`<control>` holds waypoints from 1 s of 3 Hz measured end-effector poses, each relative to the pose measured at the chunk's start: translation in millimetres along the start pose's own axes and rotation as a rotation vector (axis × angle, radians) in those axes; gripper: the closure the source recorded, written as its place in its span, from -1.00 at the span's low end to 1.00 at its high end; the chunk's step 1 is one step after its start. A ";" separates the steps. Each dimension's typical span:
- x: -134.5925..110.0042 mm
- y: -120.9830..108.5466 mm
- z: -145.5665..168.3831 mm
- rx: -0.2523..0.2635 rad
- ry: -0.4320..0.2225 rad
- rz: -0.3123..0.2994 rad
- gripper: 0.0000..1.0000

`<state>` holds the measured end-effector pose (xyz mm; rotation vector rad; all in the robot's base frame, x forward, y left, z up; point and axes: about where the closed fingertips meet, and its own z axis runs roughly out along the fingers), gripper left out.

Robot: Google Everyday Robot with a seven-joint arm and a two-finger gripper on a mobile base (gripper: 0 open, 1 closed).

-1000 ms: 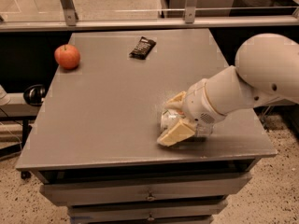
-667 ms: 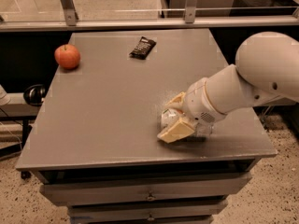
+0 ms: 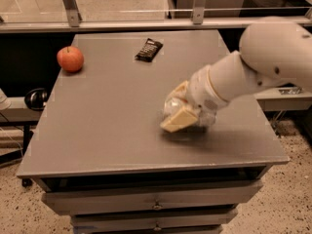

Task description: Pick 7up can

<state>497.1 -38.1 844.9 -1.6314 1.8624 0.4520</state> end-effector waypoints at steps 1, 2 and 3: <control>-33.0 -48.2 -1.6 0.029 -0.014 -0.033 1.00; -52.3 -79.4 -7.3 0.054 0.033 -0.043 1.00; -52.0 -78.8 -7.2 0.054 0.033 -0.043 1.00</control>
Offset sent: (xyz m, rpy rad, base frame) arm 0.1137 0.0149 0.0653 -0.1144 -0.0586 -0.0487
